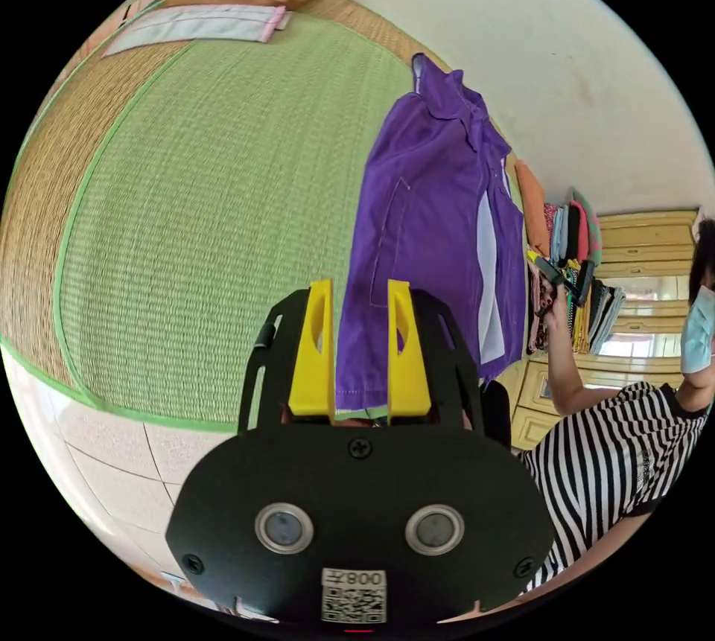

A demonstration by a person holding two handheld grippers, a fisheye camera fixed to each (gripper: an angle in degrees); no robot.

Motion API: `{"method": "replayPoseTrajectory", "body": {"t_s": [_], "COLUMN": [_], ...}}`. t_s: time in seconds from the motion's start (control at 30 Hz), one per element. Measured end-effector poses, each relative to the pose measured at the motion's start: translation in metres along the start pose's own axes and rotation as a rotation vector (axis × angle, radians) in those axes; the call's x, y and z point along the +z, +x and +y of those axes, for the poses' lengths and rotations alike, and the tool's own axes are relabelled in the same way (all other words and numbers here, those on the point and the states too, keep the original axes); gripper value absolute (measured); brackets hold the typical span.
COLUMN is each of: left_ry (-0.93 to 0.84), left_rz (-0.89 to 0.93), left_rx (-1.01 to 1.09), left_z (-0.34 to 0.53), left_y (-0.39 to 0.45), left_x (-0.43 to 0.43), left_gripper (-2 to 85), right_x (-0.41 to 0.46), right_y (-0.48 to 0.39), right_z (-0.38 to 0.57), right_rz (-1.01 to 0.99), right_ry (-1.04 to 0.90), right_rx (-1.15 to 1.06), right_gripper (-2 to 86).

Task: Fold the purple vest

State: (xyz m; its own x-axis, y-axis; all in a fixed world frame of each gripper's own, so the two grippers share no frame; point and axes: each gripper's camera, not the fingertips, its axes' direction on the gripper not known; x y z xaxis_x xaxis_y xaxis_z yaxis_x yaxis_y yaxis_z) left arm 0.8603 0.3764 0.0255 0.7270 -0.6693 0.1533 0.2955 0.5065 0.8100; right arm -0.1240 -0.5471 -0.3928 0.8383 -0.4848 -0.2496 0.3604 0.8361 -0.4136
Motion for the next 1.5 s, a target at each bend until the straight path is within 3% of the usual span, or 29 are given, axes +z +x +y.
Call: {"method": "replayPoseTrajectory", "body": {"t_s": [0.23, 0.33, 0.5, 0.67, 0.8, 0.93, 1.03, 1.2, 1.5], "left_ry": [-0.12, -0.115, -0.073, 0.029, 0.086, -0.109, -0.229, -0.236, -0.248], "left_rz": [-0.017, -0.056, -0.169, -0.126, -0.026, 0.071, 0.006, -0.093, -0.012], "left_rx": [0.013, 0.03, 0.029, 0.021, 0.206, 0.405, 0.472, 0.506, 0.473], "left_z": [0.053, 0.073, 0.111, 0.14, 0.155, 0.158, 0.168, 0.181, 0.191], "left_y": [0.005, 0.013, 0.016, 0.026, 0.085, 0.147, 0.17, 0.181, 0.18], "left_x": [0.042, 0.041, 0.026, 0.018, 0.029, 0.095, 0.136, 0.152, 0.155], "left_gripper": [2.0, 0.9, 1.1, 5.4, 8.7, 9.9, 10.0, 7.0, 2.2], "right_x": [0.025, 0.023, 0.014, -0.011, -0.047, -0.038, -0.011, 0.029, 0.074], "right_y": [-0.031, -0.043, -0.068, -0.064, -0.071, -0.088, -0.102, -0.116, -0.12], "right_z": [0.068, 0.087, 0.121, 0.118, 0.058, -0.036, -0.117, -0.233, -0.348], "right_rz": [-0.001, 0.02, 0.005, -0.024, -0.056, -0.096, -0.058, 0.061, 0.152], "right_ry": [-0.168, -0.156, -0.164, -0.139, 0.002, 0.053, 0.029, 0.015, -0.012], "right_rx": [0.103, 0.112, 0.123, 0.191, 0.117, -0.02, -0.082, -0.128, -0.099], "right_gripper": [4.4, 2.3, 0.7, 1.1, 3.7, 6.6, 8.1, 9.1, 7.8]}}
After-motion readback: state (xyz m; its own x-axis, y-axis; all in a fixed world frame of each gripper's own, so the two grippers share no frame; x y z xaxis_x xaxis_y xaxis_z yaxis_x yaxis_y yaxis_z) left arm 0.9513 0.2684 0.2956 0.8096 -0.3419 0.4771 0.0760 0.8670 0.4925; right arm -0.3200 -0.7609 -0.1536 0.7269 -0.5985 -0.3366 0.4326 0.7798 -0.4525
